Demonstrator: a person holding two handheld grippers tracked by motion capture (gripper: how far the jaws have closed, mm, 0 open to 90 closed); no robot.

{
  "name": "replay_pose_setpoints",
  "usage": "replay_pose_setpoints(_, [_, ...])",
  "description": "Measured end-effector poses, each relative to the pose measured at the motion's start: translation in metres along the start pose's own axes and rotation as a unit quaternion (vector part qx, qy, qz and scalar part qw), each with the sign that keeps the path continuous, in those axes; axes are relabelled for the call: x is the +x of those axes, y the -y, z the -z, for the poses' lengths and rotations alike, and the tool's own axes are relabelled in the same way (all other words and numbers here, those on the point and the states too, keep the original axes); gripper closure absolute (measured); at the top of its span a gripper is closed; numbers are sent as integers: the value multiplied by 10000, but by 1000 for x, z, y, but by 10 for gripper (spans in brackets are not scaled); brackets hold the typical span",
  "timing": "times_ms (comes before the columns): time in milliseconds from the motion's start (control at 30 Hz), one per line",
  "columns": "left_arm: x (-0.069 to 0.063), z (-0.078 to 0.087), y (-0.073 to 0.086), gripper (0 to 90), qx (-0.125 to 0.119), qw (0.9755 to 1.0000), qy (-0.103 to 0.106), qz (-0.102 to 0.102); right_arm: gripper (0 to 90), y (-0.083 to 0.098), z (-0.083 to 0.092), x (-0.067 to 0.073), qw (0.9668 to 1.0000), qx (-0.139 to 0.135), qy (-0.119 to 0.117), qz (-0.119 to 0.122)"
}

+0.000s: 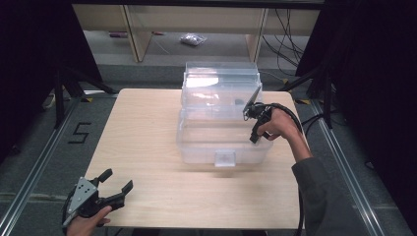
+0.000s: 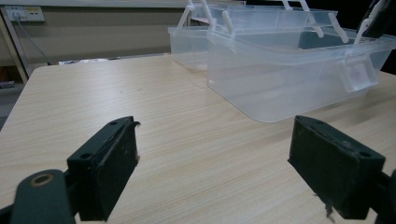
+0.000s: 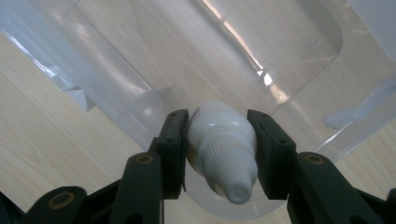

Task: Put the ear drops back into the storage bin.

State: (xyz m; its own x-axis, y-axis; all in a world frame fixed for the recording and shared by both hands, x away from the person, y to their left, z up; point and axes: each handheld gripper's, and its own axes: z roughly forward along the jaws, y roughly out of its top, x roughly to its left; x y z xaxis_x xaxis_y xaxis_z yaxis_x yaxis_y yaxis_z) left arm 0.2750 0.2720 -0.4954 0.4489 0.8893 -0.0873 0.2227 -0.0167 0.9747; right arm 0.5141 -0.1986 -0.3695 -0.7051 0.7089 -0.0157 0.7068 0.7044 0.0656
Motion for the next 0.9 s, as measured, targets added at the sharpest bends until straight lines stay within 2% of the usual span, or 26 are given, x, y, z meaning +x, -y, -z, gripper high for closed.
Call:
replay_pose_setpoints(33, [0,-1,0,147,-57,10000,30,11,602,0,-2,-2,10000,-57,14,43])
replay_pose_setpoints(67, [0,0,0,147,-8,10000,8,-6,602,0,-3,-1,10000,2,-18,-38])
replay_pose_setpoints(100, [0,0,0,147,5,10000,-7,3,602,-1,-6,-3,10000,-60,-48,38])
replay_pose_setpoints(133, [0,0,0,146,8,10000,-4,-3,602,-1,-8,-2,10000,-62,-59,-40])
replay_pose_setpoints(167, [0,0,0,147,7,10000,-5,1,602,-1,-10,-4,10000,-23,-35,57])
replay_pose_setpoints(200, [0,0,0,147,4,10000,-2,2,602,-2,-10,-2,9999,55,-89,-129])
replay_pose_setpoints(233, [0,-1,0,147,-65,10000,18,8,602,-2,-13,-4,10000,22,-48,-51])
replay_pose_setpoints(300, [1,-2,1,147,-105,9999,40,13,602,-3,-16,-4,9999,-19,-98,-105])
replay_pose_setpoints(333, [0,-1,0,147,-56,10000,32,16,602,-3,-18,-6,9999,-32,-118,-55])
replay_pose_setpoints(367, [0,-1,0,147,-55,10000,34,12,602,-3,-20,-8,10000,3,-31,73])
replay_pose_setpoints(433, [0,-1,0,147,-38,10000,11,13,602,-5,-20,-6,9999,88,-31,-143])
replay_pose_setpoints(500, [0,-1,0,147,-55,10000,34,20,602,-6,-25,-8,10000,27,-73,7])
replay_pose_setpoints(567, [0,-1,0,147,-44,10000,15,17,602,-7,-26,-7,10000,75,-30,-6])
replay_pose_setpoints(600, [1,-1,0,147,-51,10000,26,14,602,-8,-28,-6,9999,95,-91,-110])
replay_pose_setpoints(633, [1,-1,0,147,-59,10000,25,11,602,-7,-31,-7,10000,21,-72,-20])
replay_pose_setpoints(700, [0,-1,1,147,-55,10000,31,18,602,-7,-35,-8,9999,70,-84,7])
replay_pose_setpoints(800, [1,0,0,146,9,10000,8,13,602,-7,-41,-8,9998,114,-121,-82])
replay_pose_setpoints(833, [1,-1,0,147,-44,10000,28,23,602,-7,-42,-9,9999,111,-58,-61])
replay_pose_setpoints(900, [1,-1,0,146,-35,10000,34,15,602,-7,-43,-10,9999,102,-78,-43])
